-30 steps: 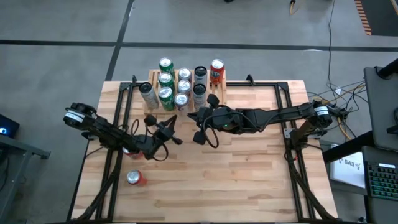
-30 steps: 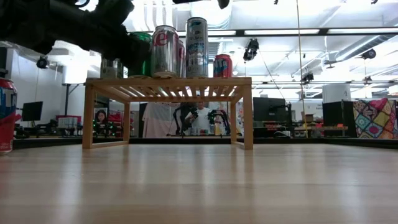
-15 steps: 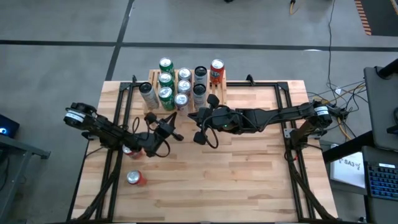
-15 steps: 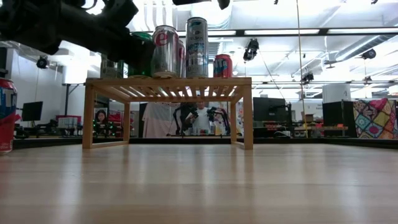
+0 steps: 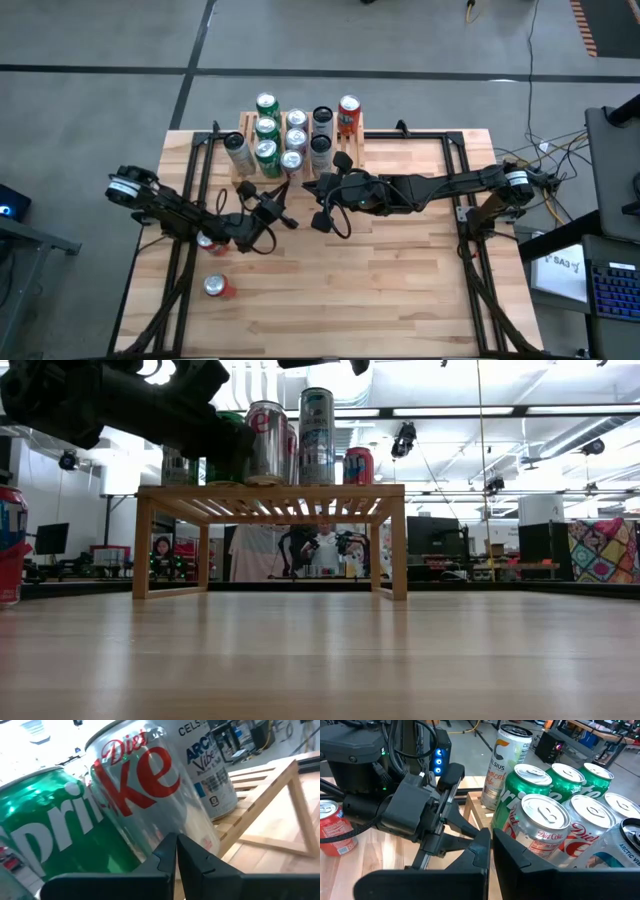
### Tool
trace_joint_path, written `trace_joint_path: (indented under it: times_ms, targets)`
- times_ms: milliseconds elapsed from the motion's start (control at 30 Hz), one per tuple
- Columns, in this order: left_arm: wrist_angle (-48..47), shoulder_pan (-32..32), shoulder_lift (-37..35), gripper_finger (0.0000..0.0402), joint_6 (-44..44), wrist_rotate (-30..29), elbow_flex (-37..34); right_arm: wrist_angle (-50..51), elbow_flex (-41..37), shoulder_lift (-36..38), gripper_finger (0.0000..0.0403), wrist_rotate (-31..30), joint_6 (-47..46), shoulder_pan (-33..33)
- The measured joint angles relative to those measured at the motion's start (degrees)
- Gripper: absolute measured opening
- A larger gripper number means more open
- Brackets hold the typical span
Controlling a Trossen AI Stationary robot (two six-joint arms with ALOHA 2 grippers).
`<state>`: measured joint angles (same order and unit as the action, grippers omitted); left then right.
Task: Place canned beverage on shelf
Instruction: Put the white soda can on the shelf
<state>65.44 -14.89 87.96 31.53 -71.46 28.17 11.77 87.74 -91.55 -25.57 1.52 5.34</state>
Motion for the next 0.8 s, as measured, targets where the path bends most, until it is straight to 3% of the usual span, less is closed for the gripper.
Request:
trace_joint_path:
  times_ms: [200, 400, 567, 800]
  targets:
    - [0.0, -0.1, 0.1, 0.0000, 1.9, -4.1, 0.3, 0.1, 0.0, 0.0, 0.0009, 0.0, 0.0, 0.0]
    - [0.1, 0.2, 0.1, 0.0000, 1.3, -3.6, 0.3, 0.3, 0.0, 0.0, 0.0009, 0.0, 0.2, 0.0]
    - [0.1, 0.3, 0.2, 0.0000, -0.2, 1.8, 0.3, 0.4, 0.0, 0.0, 0.0009, 0.0, 0.1, 0.0]
    - [-0.4, 0.1, 0.2, 0.0000, 1.0, -1.4, 1.2, 1.4, 0.0, 0.0, 0.0009, 0.0, -0.4, 0.0]
